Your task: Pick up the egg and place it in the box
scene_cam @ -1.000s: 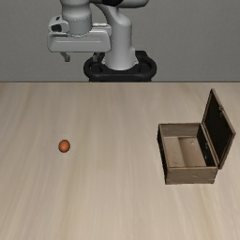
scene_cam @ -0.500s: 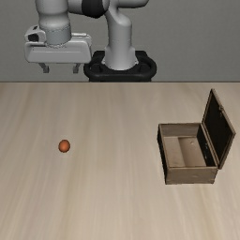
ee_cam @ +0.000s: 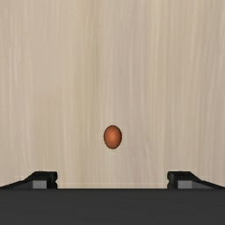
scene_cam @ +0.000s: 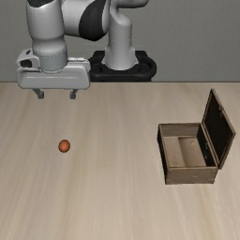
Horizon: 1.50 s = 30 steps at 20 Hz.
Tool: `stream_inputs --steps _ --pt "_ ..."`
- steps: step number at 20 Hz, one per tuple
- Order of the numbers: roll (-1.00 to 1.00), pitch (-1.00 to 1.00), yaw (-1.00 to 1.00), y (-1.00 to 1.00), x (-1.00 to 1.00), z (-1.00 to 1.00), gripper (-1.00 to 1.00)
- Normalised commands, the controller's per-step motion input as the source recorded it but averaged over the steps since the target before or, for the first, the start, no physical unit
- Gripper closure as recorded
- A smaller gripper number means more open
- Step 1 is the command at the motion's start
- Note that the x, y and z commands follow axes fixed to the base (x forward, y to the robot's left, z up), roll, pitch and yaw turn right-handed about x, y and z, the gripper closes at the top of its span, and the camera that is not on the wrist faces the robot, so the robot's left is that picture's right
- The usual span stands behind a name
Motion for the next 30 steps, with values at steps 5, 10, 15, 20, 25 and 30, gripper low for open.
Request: stream_inputs --steps 5,10,15,20,25,30 --pt "0.00 0.00 0.00 0.00 0.00 -1.00 -1.00" --pt "0.00 0.00 0.00 0.00 0.00 -1.00 -1.00" --pt "0.00 0.00 0.00 0.00 0.00 -1.00 -1.00" --pt "0.00 0.00 0.00 0.00 -0.40 -0.60 -1.00" --pt "0.00 0.00 0.00 0.00 0.00 0.00 1.00" --pt "0.00 0.00 0.00 0.00 0.00 0.20 1.00"
